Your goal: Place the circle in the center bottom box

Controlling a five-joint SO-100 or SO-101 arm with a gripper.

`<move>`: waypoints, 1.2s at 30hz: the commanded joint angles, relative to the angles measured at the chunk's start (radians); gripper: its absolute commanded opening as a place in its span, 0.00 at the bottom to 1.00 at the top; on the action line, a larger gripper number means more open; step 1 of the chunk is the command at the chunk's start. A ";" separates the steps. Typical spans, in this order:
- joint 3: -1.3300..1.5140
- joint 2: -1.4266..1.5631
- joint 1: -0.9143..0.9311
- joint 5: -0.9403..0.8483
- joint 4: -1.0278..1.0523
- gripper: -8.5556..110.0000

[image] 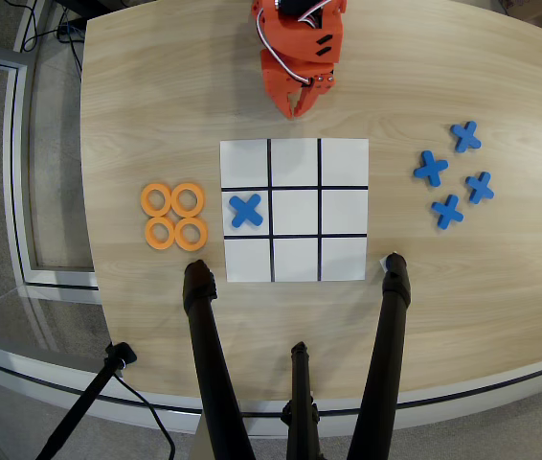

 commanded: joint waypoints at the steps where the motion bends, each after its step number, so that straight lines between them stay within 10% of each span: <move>1: -0.043 -0.152 0.011 0.072 -0.132 0.10; 15: -0.198 -0.275 0.031 0.086 -0.100 0.13; 36: -1.266 -1.631 0.437 0.146 -0.463 0.21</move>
